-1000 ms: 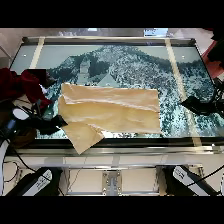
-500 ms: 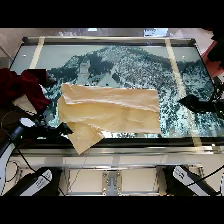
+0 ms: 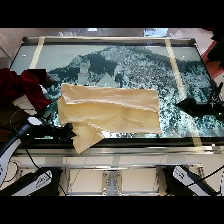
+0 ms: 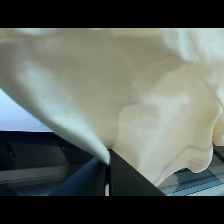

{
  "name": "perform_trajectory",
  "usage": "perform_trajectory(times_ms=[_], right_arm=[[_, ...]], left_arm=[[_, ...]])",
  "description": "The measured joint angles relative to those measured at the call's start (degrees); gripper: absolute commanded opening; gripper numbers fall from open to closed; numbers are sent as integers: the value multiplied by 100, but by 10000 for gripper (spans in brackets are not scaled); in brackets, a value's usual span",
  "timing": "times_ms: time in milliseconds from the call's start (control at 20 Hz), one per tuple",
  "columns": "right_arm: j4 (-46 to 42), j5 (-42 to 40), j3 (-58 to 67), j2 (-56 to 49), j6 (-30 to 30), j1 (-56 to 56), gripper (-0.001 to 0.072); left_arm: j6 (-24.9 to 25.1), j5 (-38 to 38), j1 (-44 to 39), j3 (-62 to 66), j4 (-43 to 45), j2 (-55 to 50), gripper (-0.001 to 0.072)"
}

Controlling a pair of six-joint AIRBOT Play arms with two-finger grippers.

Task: Fold the shirts.

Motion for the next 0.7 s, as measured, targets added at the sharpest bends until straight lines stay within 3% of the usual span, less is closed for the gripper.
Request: perform_trajectory(times_ms=[150,550,700], right_arm=[[-122,142,-863,0,328,-7,516],[1464,-1040,-2916,0,452,-7,513],[2000,-1401,-3206,4,470,-7,456]], left_arm=[[61,24,-44,2,-13,-20,11],[181,-9,-66,2,-2,-31,11],[221,-13,-70,2,2,-33,11]])
